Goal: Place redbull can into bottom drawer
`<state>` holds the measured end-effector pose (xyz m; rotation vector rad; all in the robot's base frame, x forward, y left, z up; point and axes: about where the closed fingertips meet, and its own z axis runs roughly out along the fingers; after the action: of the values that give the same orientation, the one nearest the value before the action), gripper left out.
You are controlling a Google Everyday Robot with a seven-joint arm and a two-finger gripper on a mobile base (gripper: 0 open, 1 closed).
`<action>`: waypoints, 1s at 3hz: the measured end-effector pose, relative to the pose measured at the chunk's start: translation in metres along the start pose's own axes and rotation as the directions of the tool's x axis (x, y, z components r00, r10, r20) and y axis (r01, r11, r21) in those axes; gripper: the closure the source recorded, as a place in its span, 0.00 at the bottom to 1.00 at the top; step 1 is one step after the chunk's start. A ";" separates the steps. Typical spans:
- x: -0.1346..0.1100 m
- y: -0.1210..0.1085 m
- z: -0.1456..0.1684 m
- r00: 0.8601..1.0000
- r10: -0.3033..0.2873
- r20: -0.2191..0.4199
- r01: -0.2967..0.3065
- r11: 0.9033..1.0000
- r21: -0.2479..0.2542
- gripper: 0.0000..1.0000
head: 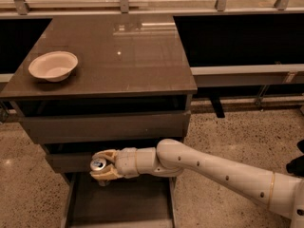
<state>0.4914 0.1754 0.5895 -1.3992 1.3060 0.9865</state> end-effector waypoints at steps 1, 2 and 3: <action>0.031 0.003 -0.018 0.988 -0.013 -0.151 0.019 0.999 0.040 1.00; 0.102 0.041 -0.086 0.938 -0.026 -0.345 0.040 0.999 0.034 1.00; 0.104 0.041 -0.086 0.938 -0.022 -0.347 0.037 0.999 0.036 1.00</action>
Offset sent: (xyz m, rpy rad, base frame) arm -0.0821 -0.1989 -0.1339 -0.5291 -0.0325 -0.0296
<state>0.4579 0.0685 0.5035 -1.6059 1.5462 0.7064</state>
